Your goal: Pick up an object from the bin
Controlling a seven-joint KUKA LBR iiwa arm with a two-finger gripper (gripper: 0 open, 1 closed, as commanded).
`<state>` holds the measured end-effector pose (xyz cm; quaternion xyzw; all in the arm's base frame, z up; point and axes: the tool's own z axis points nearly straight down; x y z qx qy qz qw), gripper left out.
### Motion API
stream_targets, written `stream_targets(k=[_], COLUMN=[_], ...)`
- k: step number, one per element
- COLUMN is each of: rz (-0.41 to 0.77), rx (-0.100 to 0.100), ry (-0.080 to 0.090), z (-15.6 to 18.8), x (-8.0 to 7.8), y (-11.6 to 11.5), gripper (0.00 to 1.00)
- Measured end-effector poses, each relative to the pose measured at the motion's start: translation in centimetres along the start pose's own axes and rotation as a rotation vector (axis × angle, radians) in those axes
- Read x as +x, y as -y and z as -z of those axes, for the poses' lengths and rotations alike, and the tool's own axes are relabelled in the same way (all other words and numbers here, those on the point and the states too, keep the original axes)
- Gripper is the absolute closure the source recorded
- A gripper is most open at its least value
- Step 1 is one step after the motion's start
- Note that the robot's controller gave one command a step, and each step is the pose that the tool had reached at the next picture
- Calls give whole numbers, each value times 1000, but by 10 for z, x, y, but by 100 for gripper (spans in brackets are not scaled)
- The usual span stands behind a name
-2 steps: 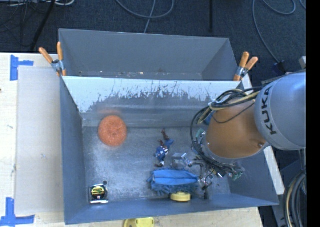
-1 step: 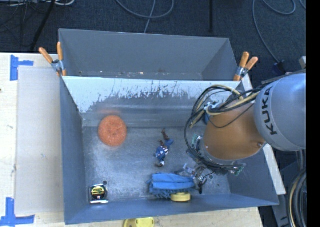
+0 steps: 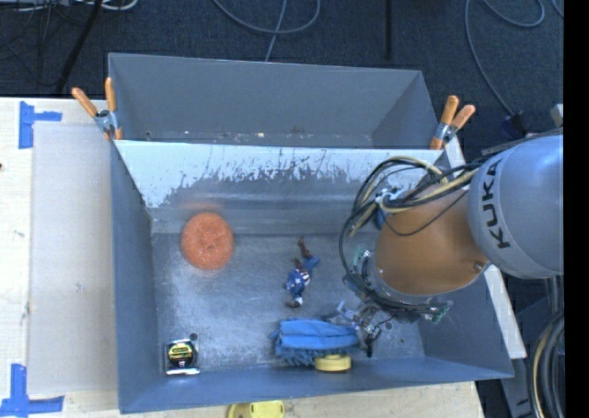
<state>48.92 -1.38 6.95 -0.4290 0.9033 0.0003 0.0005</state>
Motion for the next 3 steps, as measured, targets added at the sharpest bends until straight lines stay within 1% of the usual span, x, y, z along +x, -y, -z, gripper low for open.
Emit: stream_targets(k=[1, 2, 3], rz=[1, 1, -2], rx=[1, 1, 2], ry=[0, 1, 2], z=[9, 11, 15], x=[-8, -11, -20], y=[-16, -21, -33], gripper=[100, 0, 100])
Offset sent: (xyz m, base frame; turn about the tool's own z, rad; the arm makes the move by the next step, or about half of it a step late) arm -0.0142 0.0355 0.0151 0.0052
